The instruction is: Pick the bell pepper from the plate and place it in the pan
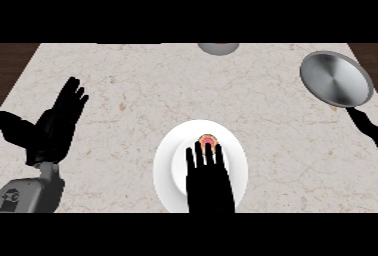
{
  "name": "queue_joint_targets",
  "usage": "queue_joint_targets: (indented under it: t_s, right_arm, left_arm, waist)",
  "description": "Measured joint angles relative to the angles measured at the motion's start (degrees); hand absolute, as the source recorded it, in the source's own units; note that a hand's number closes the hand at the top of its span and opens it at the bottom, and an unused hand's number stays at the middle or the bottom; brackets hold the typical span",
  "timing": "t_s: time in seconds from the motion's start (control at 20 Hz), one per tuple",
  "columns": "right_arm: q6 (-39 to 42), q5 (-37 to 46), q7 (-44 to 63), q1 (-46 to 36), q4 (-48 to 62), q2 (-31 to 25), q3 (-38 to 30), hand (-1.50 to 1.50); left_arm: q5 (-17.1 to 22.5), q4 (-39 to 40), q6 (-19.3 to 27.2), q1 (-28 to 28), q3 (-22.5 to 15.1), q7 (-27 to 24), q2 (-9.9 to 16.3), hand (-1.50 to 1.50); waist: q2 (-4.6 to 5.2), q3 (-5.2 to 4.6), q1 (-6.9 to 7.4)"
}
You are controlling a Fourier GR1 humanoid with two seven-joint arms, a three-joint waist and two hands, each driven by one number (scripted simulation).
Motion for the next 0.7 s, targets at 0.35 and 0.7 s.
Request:
queue_joint_targets:
  t_s: [0.35, 0.7]
  right_arm:
    - [-4.38, 1.97, -3.17, -0.01, 6.93, 0.4, -1.57, -1.5]
    - [-9.96, 0.96, -5.81, -1.36, 12.36, 0.53, -3.29, -1.5]
  left_arm:
    - [-1.77, -1.22, 0.04, -0.01, 0.14, 0.98, -1.6, 0.0]
    - [-2.35, -2.33, -1.2, 1.02, 1.35, 1.23, -2.21, 0.0]
  waist:
    - [-0.01, 0.01, 0.01]
    - [-0.03, 0.01, 0.13]
